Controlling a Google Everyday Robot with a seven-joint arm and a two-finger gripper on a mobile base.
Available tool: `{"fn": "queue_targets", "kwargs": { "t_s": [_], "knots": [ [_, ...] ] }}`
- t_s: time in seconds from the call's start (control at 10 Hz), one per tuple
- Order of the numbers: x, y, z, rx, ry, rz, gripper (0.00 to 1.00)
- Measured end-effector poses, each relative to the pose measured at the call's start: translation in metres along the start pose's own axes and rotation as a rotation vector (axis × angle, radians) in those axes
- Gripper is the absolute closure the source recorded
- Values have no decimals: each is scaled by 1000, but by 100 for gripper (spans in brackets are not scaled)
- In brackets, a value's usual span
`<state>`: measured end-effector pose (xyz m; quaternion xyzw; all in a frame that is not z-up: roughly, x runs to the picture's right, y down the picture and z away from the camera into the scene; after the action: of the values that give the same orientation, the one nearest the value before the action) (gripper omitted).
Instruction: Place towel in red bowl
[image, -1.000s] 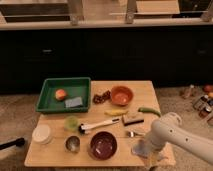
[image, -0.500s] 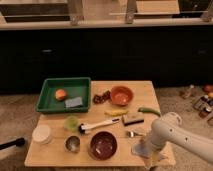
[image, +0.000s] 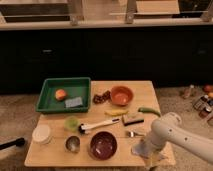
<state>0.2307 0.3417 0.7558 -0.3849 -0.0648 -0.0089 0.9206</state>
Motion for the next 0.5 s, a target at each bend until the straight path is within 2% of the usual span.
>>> {"fn": "queue_targets", "kwargs": {
  "t_s": [0.5],
  "knots": [
    [0,-1,2,-12,10,8,20]
  ]
}}
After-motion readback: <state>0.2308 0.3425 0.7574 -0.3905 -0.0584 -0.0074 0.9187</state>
